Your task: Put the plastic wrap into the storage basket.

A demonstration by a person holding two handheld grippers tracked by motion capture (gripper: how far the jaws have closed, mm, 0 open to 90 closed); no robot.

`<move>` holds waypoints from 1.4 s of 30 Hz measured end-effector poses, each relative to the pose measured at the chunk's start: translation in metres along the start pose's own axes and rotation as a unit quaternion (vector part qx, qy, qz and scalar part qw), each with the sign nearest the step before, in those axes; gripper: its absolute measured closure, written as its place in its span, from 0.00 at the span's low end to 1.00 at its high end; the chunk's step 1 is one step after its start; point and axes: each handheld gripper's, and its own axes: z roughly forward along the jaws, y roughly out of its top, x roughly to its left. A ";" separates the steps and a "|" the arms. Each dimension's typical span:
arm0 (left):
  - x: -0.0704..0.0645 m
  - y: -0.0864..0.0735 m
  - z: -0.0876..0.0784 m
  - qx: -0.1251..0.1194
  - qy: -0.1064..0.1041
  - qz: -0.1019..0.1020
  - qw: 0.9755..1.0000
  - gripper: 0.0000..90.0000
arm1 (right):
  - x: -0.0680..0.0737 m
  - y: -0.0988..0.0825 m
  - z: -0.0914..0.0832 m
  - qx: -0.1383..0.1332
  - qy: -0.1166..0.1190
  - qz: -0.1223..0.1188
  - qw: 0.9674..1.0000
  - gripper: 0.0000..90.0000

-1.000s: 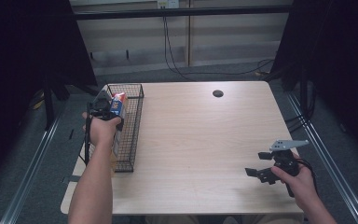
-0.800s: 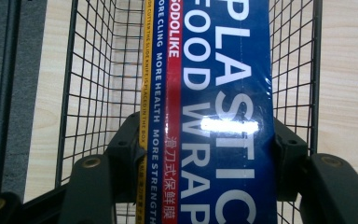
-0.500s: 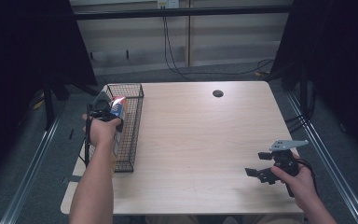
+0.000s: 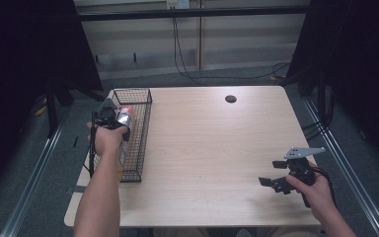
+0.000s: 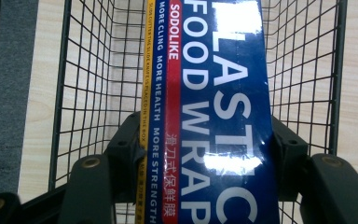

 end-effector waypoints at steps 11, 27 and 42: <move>0.002 -0.001 0.004 0.013 0.006 0.006 1.000 0.46 | 0.000 0.002 0.002 0.001 0.000 -0.006 1.000 0.09; 0.001 0.000 0.001 0.008 -0.004 0.009 1.000 0.39 | -0.002 0.001 -0.001 -0.002 -0.001 -0.004 1.000 0.09; 0.002 -0.006 -0.039 -0.039 -0.043 0.028 0.998 0.28 | 0.003 0.004 -0.003 -0.010 -0.003 -0.009 1.000 0.09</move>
